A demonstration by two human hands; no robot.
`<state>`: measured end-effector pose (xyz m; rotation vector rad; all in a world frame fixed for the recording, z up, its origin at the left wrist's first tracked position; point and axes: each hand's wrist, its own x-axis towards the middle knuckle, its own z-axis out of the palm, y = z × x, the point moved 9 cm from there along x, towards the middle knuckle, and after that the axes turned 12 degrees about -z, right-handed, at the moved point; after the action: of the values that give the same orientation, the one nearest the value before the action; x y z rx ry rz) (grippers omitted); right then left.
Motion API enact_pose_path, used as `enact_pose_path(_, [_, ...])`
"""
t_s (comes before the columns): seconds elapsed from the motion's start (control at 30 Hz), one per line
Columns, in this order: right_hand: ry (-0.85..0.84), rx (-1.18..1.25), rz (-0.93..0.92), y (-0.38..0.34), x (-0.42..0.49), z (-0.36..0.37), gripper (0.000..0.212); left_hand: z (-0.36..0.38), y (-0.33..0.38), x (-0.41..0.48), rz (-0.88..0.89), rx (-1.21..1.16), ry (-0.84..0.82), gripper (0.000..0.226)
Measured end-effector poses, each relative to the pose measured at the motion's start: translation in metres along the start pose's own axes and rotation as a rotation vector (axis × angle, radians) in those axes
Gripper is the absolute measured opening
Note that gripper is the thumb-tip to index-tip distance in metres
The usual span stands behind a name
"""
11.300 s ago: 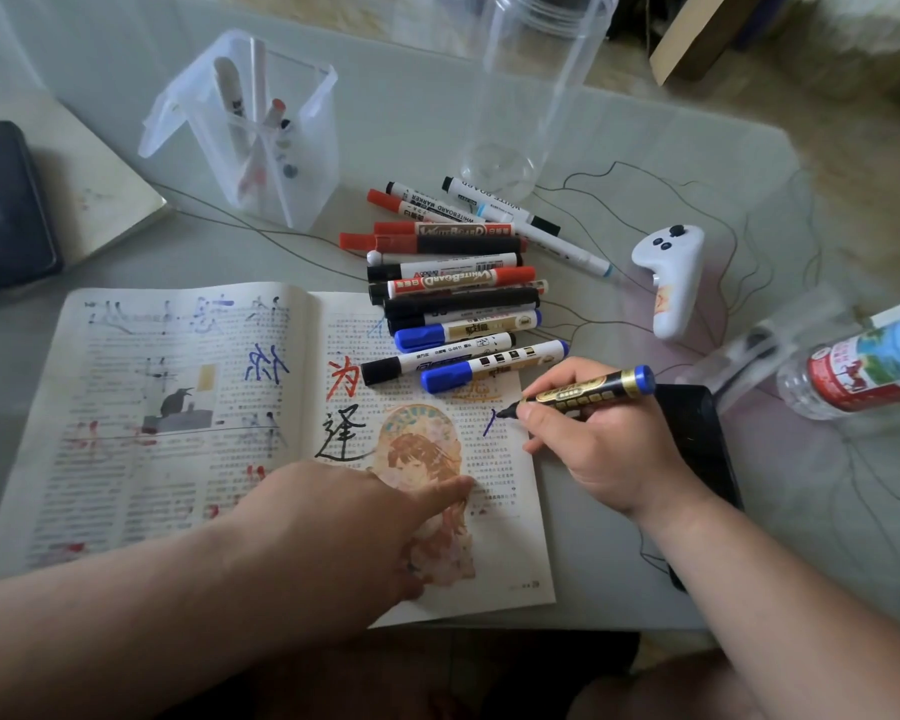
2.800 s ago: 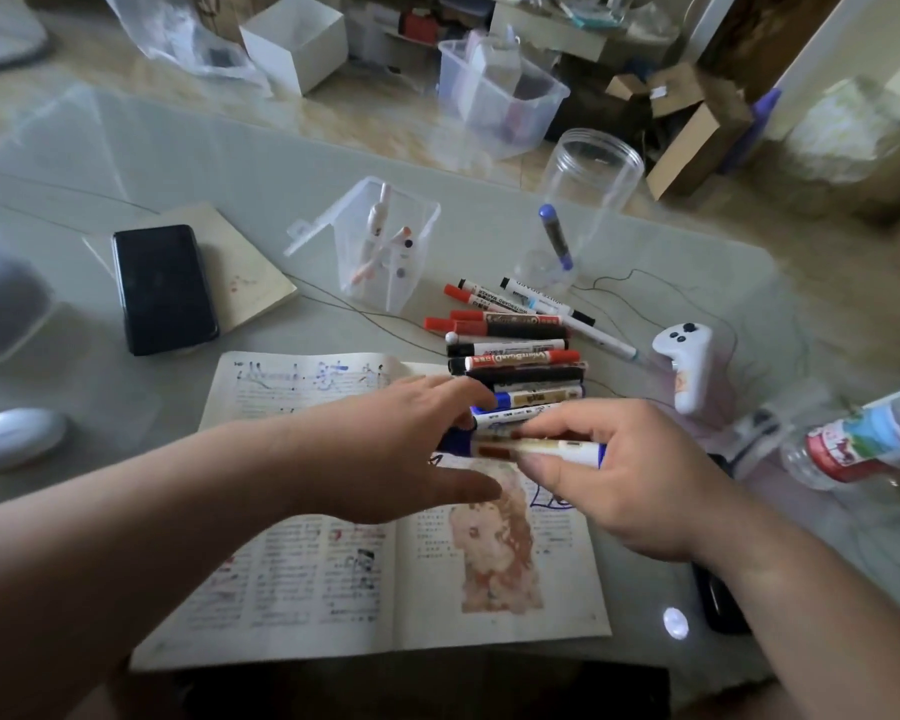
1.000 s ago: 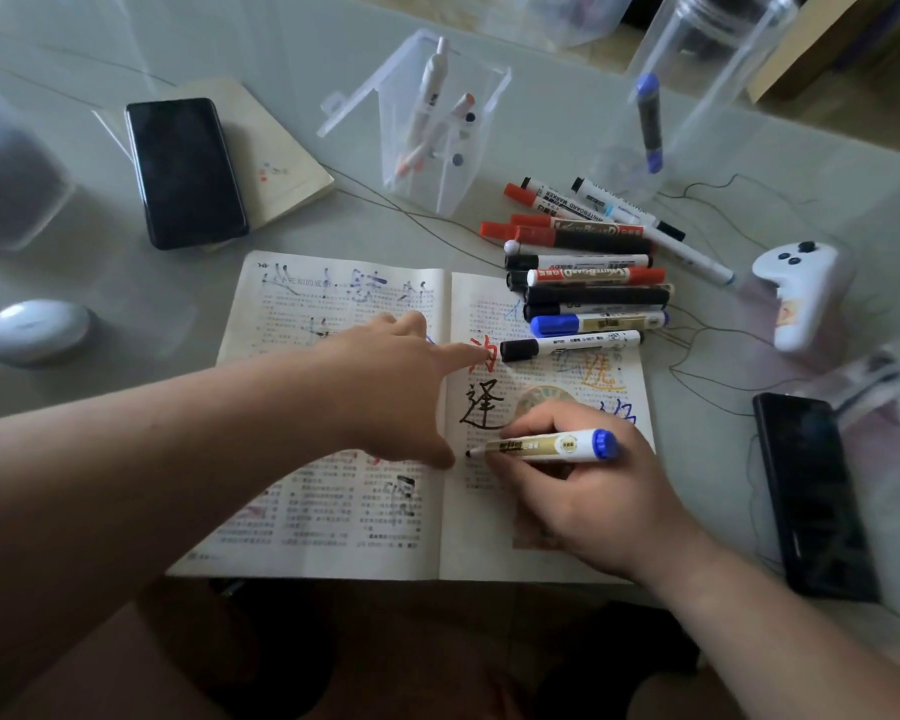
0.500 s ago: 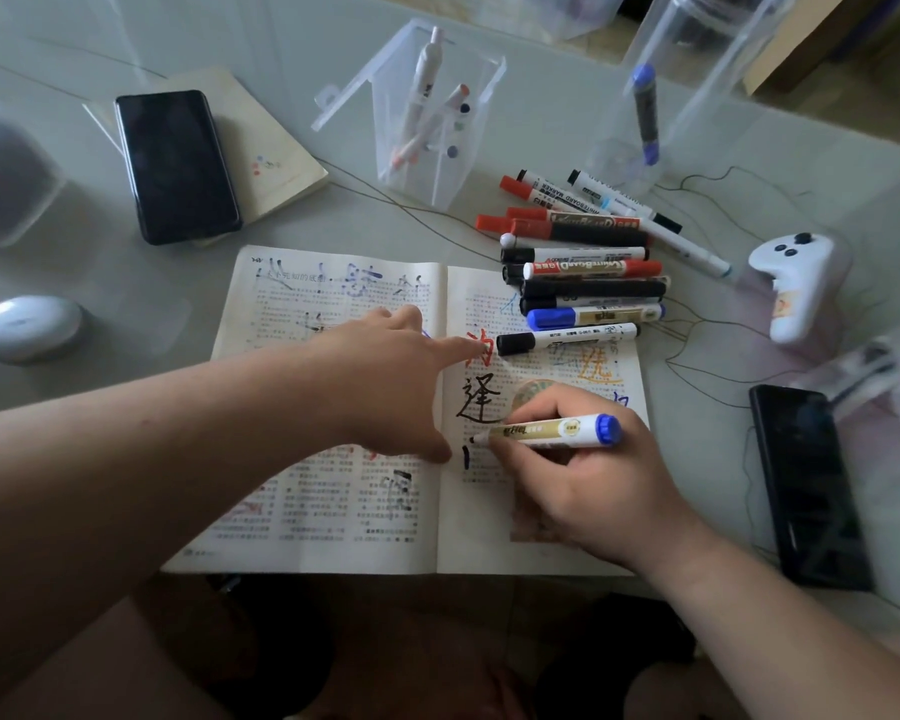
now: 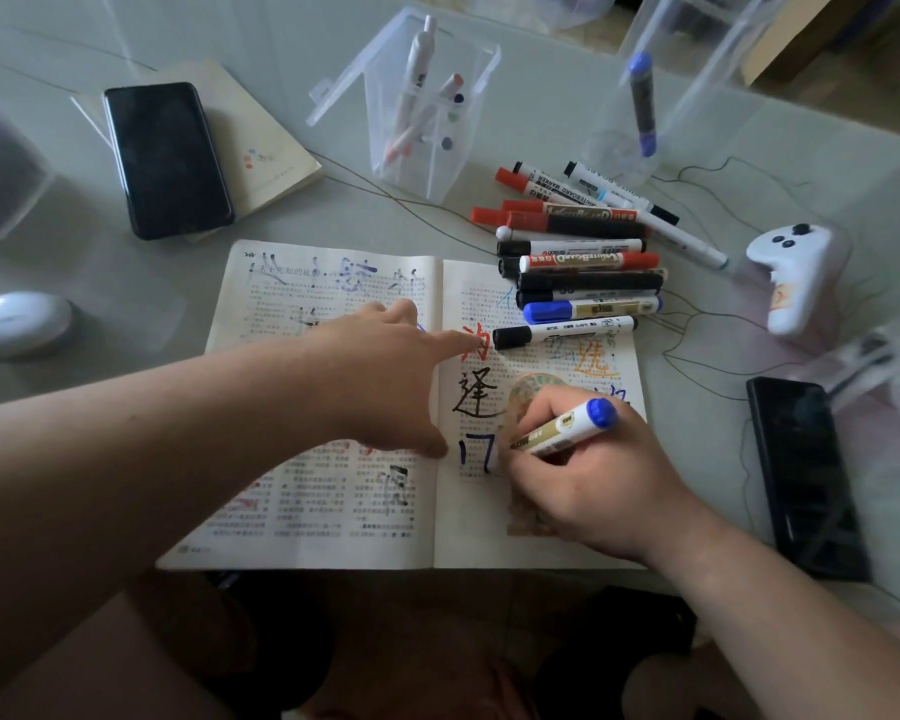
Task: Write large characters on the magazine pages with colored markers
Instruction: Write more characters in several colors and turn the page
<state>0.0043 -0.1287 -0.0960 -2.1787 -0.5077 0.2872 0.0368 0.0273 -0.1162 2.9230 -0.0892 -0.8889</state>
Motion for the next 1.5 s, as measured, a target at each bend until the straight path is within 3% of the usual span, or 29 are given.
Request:
enact_pose_path(0.1, [0.048, 0.127, 0.005, -0.001, 0.000, -0.002, 0.017, 0.000, 0.000, 0.000, 0.000, 0.005, 0.001, 0.105])
enact_pose_path(0.5, [0.081, 0.035, -0.035, -0.007, 0.000, -0.005, 0.015, -0.001, 0.001, -0.001, 0.006, -0.002, 0.001, 0.105])
enact_pose_path(1.0, [-0.021, 0.014, -0.086, -0.011, -0.001, 0.005, 0.015, 0.000, 0.000, -0.001, -0.002, 0.002, 0.000, 0.105])
enact_pose_path(1.27, [0.126, 0.024, 0.074, 0.013, -0.012, -0.029, 0.019, -0.003, 0.001, -0.002, -0.003, -0.004, 0.017, 0.102])
enact_pose_path(1.5, [0.103, 0.078, 0.047, 0.012, -0.018, -0.028, 0.016, -0.014, 0.019, -0.003, 0.063, -0.025, 0.116, 0.092])
